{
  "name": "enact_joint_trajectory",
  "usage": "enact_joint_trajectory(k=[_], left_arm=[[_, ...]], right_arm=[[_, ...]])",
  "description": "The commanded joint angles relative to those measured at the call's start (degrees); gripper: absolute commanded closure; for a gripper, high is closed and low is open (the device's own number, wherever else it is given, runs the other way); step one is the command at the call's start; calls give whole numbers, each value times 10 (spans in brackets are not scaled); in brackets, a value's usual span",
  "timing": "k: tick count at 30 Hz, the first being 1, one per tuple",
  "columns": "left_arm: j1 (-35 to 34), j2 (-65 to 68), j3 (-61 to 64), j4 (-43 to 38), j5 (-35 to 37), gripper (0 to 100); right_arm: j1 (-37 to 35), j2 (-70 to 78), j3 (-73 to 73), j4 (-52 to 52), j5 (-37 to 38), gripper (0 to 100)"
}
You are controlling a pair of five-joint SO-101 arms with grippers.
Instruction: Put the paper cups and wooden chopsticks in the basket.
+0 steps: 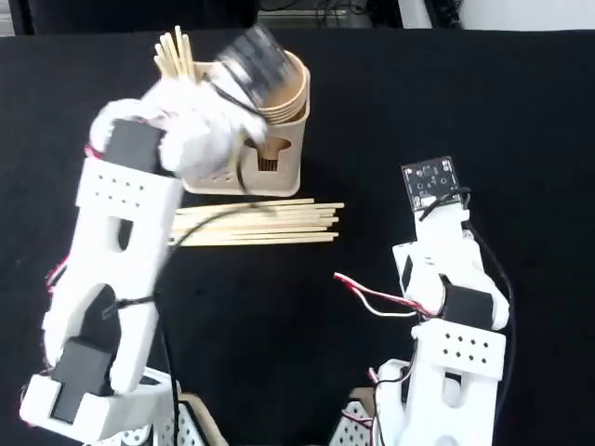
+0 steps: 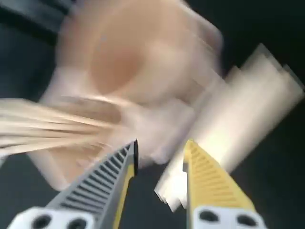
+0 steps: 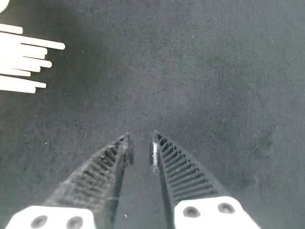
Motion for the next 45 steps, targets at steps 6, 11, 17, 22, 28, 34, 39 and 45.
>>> enact_joint_trajectory(k=[6, 11, 17, 22, 28, 34, 39, 45], left_arm=[[92, -19, 334, -144, -265, 902], [87, -18, 422, -323, -241, 849], [87, 39, 429, -402, -268, 848], [65, 177, 352, -434, -251, 849], [58, 278, 233, -369, -194, 852], [57, 282, 223, -346, -194, 852], [57, 282, 220, -309, -195, 854], [71, 281, 218, -259, -195, 952]], right_arm=[[31, -1, -10, -7, 4, 920], [37, -1, -12, -7, 4, 920], [37, -1, -12, -7, 4, 920], [37, -1, -12, -7, 4, 920], [36, -1, -12, -7, 4, 920], [35, -1, -12, -7, 4, 920], [36, -1, -12, -7, 4, 920], [37, -1, -12, -7, 4, 920]])
